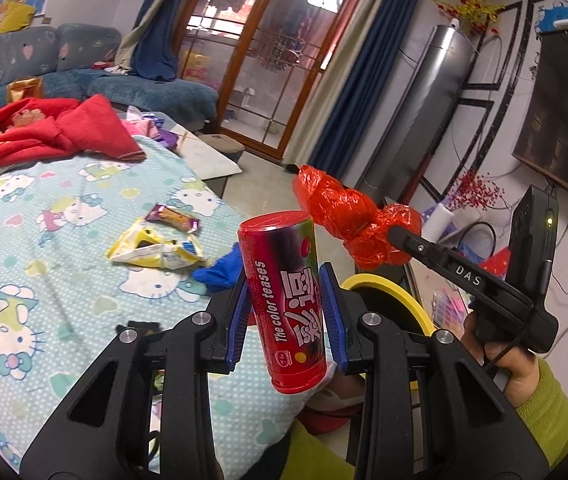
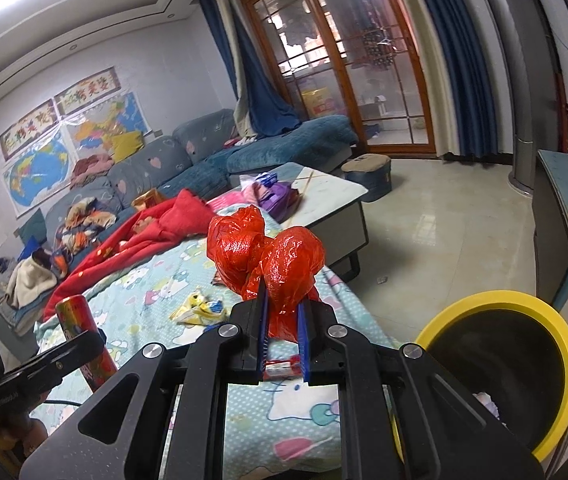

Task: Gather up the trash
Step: 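Carry the candy tube and red bag over the yellow bin with both tools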

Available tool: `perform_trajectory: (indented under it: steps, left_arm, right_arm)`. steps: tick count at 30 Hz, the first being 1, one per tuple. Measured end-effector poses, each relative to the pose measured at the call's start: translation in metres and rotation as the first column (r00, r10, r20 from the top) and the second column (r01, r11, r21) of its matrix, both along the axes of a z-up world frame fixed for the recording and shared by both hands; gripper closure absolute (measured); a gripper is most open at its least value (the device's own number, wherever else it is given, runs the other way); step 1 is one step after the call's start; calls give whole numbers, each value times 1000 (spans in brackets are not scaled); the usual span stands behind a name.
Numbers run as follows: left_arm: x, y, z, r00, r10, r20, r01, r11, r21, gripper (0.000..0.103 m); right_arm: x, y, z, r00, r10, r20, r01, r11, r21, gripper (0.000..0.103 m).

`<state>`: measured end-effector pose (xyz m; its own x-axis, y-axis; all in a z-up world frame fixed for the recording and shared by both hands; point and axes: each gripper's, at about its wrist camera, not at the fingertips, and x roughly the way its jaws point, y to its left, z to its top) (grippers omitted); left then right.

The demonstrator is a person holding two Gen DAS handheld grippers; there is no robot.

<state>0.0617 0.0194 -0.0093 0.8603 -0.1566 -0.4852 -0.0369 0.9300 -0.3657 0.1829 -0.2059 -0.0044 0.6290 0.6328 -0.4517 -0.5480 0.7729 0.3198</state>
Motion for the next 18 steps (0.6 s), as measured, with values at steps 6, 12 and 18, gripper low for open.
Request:
perform_trajectory:
  steps: [6, 12, 18]
  left_arm:
    - [9, -19, -2, 999, -52, -4, 52, 999, 11, 77]
    - [18, -39, -2, 995, -99, -2, 99, 995, 28, 77]
    - [26, -54, -7, 990, -140, -14, 141, 989, 42, 77]
  right_arm:
    - [5, -24, -4, 998, -51, -23, 52, 998, 21, 91]
    - [8, -47, -8, 993, -112, -31, 113, 993, 22, 91]
    - [12, -68, -13, 982, -186, -32, 187, 982, 11, 91]
